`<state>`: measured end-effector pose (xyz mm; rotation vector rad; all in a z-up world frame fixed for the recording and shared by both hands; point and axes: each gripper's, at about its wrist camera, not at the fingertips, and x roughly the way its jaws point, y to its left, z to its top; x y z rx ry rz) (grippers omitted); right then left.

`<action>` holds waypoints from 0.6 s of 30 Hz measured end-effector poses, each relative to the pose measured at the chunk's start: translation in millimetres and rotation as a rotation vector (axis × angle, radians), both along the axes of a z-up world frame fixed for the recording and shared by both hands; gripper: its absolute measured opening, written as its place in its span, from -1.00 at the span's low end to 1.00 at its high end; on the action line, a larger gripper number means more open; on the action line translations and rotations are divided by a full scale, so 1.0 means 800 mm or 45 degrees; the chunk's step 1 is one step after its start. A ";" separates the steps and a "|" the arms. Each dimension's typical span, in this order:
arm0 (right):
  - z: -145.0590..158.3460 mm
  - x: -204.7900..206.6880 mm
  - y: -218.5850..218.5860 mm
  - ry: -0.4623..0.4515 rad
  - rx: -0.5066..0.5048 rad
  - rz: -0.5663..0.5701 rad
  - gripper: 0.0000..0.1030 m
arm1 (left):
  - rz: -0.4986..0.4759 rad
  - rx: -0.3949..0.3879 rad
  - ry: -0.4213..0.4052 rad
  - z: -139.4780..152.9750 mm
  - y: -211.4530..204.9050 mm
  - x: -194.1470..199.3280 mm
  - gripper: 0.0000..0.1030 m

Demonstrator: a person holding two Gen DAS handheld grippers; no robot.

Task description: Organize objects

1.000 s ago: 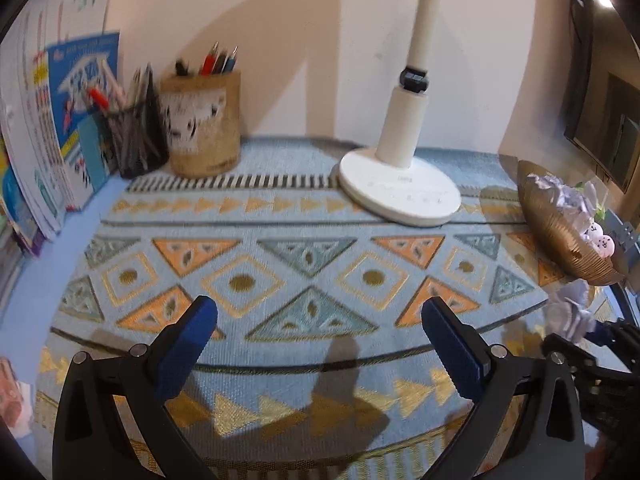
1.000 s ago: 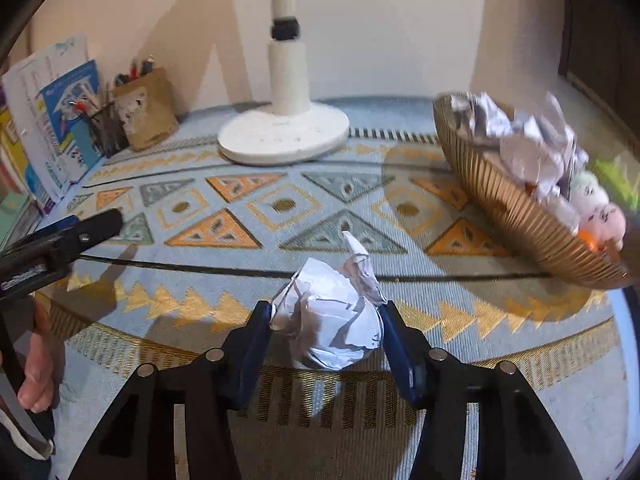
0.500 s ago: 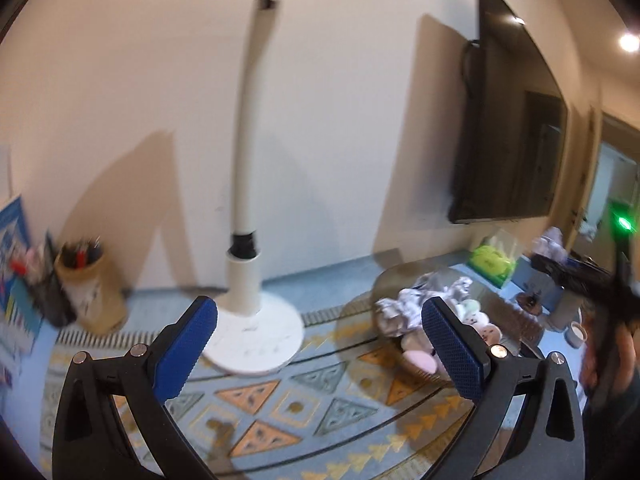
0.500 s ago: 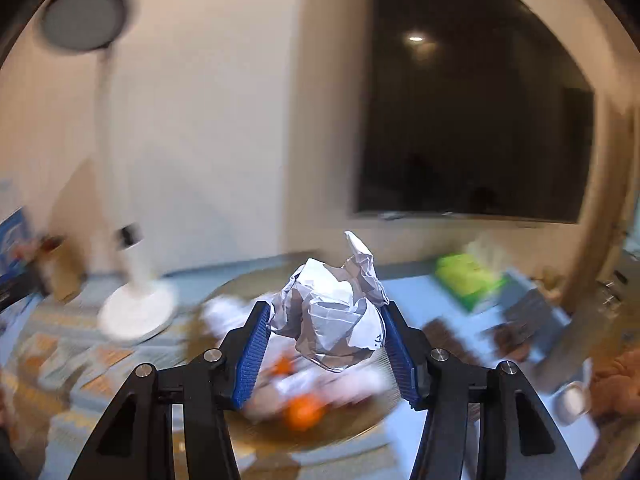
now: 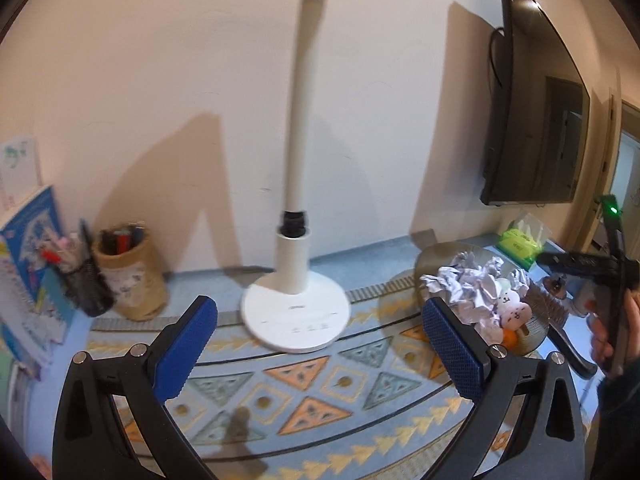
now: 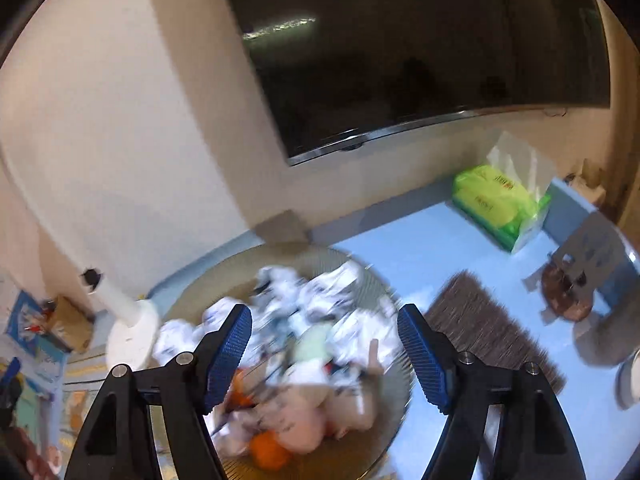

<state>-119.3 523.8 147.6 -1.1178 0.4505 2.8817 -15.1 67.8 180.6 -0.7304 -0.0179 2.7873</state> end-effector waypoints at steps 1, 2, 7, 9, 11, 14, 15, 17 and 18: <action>0.002 0.011 -0.007 0.005 -0.009 0.027 0.44 | 0.021 -0.012 0.012 0.006 -0.009 0.007 0.98; 0.006 0.022 -0.018 0.006 -0.011 0.057 0.46 | 0.063 -0.049 0.039 0.015 -0.020 0.016 0.98; 0.014 0.075 -0.097 -0.032 -0.074 0.277 0.60 | 0.299 -0.288 0.207 0.072 -0.063 0.068 0.99; 0.017 0.097 -0.140 -0.053 -0.065 0.368 0.62 | 0.250 -0.366 0.162 0.070 -0.065 0.075 0.99; 0.012 0.114 -0.180 -0.082 -0.062 0.411 0.77 | 0.191 -0.392 0.101 0.041 -0.062 0.082 0.99; -0.025 0.133 -0.246 -0.121 -0.061 0.460 0.80 | 0.153 -0.342 0.022 -0.029 -0.053 0.091 0.99; -0.044 0.135 -0.267 -0.145 -0.007 0.459 0.80 | 0.150 -0.312 -0.007 -0.053 -0.051 0.093 0.99; -0.084 0.136 -0.304 -0.207 0.116 0.447 0.80 | 0.200 -0.269 -0.108 -0.107 -0.050 0.084 0.99; -0.099 0.136 -0.317 -0.217 0.172 0.437 0.80 | 0.236 -0.266 -0.165 -0.127 -0.049 0.076 0.98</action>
